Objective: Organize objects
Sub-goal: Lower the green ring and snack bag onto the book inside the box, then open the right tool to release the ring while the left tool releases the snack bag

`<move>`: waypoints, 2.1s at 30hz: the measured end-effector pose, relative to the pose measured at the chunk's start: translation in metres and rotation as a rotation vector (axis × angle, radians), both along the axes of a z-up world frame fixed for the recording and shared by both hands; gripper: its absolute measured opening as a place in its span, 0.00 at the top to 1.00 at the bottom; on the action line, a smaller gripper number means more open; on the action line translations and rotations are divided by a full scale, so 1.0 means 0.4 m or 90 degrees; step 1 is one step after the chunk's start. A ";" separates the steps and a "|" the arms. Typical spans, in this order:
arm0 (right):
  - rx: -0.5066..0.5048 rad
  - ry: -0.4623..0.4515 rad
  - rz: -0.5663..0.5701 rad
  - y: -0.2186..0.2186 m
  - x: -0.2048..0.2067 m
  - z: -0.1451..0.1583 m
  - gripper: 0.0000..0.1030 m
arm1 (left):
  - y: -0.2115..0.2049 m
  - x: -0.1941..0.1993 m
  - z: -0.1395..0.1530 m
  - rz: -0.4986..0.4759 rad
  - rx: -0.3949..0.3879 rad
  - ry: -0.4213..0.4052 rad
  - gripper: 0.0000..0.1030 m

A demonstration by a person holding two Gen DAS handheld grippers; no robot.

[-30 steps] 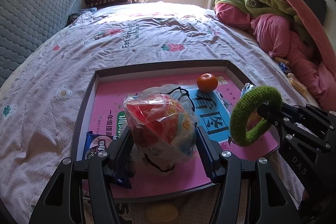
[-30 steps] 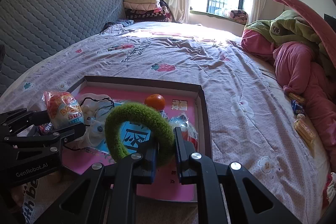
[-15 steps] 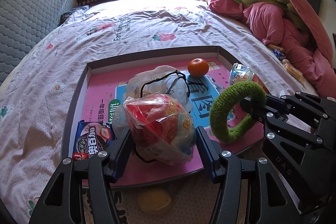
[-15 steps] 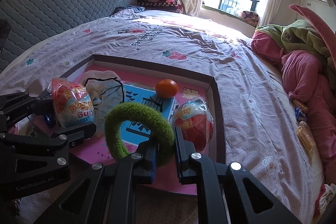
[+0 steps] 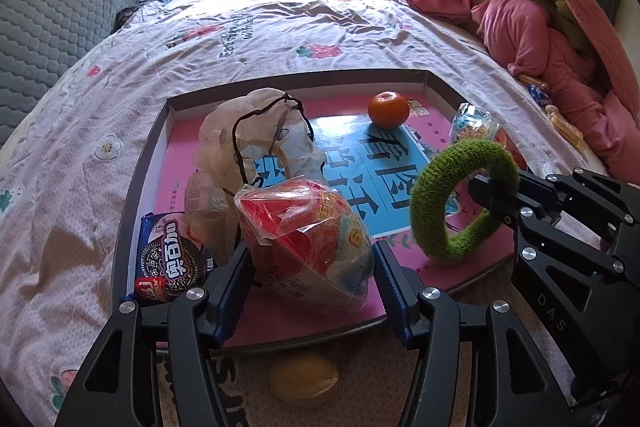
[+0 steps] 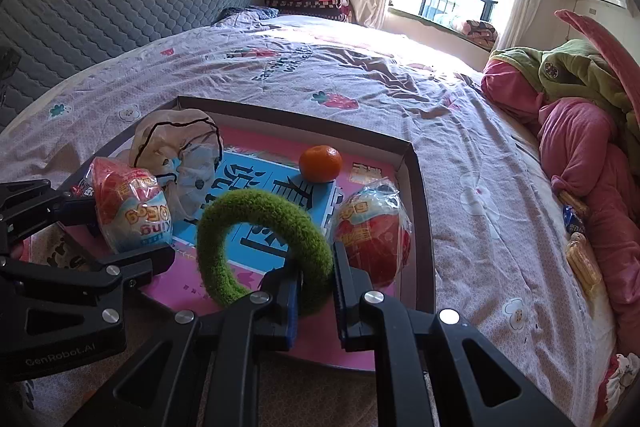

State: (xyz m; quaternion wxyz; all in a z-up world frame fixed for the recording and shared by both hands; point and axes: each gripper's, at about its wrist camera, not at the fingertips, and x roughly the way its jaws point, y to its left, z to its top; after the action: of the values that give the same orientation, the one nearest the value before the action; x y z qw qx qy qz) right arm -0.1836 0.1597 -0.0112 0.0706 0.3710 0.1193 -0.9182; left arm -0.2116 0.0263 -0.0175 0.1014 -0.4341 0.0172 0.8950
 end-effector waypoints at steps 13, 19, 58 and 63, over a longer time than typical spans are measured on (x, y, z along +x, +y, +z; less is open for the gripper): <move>-0.005 -0.005 -0.016 0.013 -0.004 -0.003 0.85 | 0.000 -0.008 0.000 0.003 0.009 -0.002 0.41; -0.009 -0.004 -0.016 0.013 -0.002 -0.001 0.84 | 0.013 -0.005 0.000 -0.004 0.008 0.002 0.41; -0.099 0.050 -0.055 0.079 0.011 0.063 0.58 | 0.000 0.008 0.024 -0.003 0.038 -0.024 0.33; -0.101 0.051 -0.057 0.079 0.012 0.064 0.58 | -0.019 0.014 0.048 0.011 0.049 -0.003 0.33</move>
State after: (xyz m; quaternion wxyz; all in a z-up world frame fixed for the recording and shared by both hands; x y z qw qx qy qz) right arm -0.1786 0.1912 0.0142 0.0541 0.3322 0.0322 -0.9411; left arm -0.2058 0.0188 0.0018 0.1107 -0.4322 -0.0213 0.8947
